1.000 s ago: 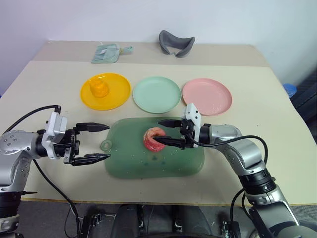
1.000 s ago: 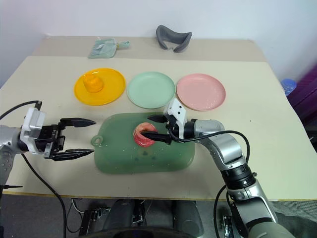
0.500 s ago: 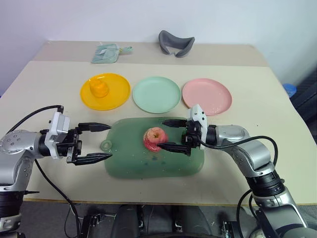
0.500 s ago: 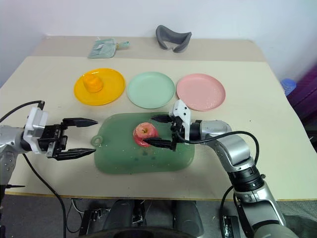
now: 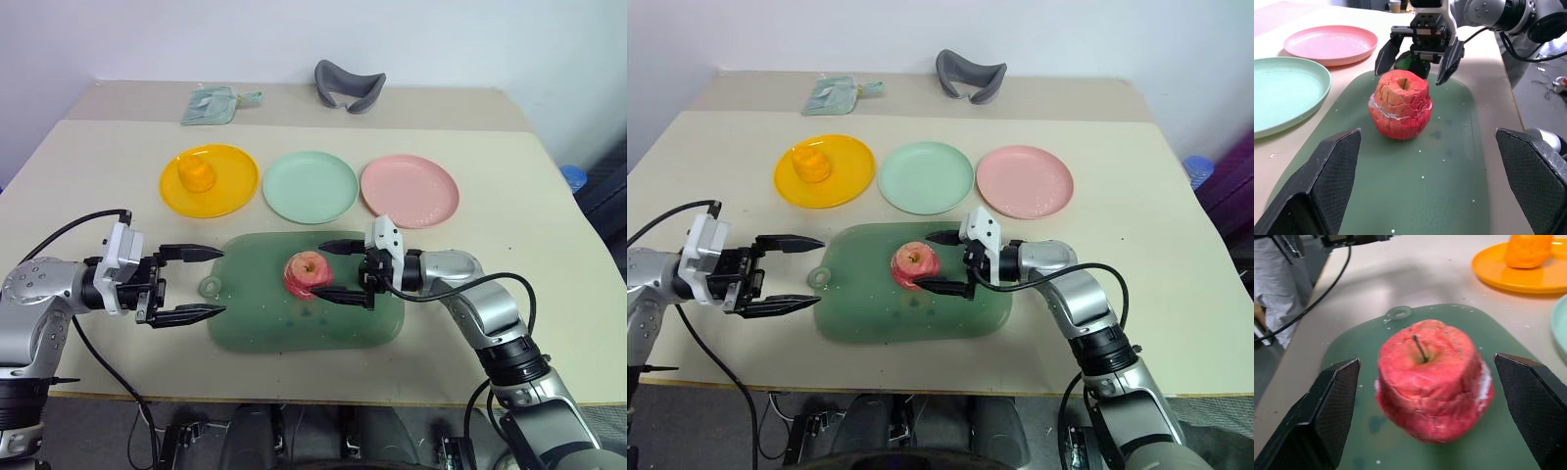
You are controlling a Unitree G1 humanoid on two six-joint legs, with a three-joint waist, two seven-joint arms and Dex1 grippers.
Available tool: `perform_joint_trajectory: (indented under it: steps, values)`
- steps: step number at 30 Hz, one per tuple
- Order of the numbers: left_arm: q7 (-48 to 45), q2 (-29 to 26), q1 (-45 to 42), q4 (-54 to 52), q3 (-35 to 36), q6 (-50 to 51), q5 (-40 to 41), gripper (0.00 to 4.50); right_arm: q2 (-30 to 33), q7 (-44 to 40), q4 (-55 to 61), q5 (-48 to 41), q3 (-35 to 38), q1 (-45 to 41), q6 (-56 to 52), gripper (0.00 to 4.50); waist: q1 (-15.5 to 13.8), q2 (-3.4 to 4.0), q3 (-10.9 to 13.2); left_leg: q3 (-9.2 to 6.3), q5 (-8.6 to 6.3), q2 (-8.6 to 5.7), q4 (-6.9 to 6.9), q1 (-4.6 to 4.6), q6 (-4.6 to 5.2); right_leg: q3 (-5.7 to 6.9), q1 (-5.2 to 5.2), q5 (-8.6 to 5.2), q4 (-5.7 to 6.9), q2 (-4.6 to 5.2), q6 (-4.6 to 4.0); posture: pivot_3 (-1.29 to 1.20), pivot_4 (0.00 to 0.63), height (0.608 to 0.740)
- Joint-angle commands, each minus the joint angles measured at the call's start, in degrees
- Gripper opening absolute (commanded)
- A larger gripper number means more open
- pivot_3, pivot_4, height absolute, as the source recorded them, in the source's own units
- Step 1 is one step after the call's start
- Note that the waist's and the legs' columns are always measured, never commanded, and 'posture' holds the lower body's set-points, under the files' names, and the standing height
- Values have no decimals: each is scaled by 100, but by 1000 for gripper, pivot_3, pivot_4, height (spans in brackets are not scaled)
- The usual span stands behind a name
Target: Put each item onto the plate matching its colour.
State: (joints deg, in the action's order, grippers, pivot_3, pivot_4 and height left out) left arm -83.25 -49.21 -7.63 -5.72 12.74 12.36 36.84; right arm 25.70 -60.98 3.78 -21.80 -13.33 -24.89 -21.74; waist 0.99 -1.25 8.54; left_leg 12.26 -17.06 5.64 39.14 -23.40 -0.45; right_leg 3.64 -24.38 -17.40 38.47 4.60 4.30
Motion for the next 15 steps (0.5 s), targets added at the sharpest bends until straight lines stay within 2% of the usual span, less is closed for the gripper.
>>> perform_joint_trajectory:
  steps: [1,4,7,12,15]
  values:
    - [37,-15,-30,-160,96,26,87,4500,-109,25,-87,164,-73,-167,213,4466,0,0,0,0,0,0,0,0,0,0,0,0,0,0,0,0,150,740]
    - [53,1,-35,-174,78,29,85,4500,-187,81,-176,247,-75,-235,282,3632,-1,0,0,0,0,0,0,0,0,0,0,0,1,0,0,0,150,740]
    - [66,8,-51,-165,62,21,76,4500,-197,104,-183,351,-69,-253,362,2224,-6,0,0,0,0,0,1,0,0,0,0,0,1,0,0,0,150,740]
    - [110,27,-60,-168,39,10,76,4500,-212,354,-12,446,75,-285,498,2224,0,0,0,0,0,0,1,0,0,0,0,0,1,0,0,0,150,740]
    - [145,62,-55,-190,17,1,65,4500,-239,780,236,493,293,-406,451,2224,-1,1,0,0,0,0,1,0,0,0,0,0,2,0,0,0,150,740]
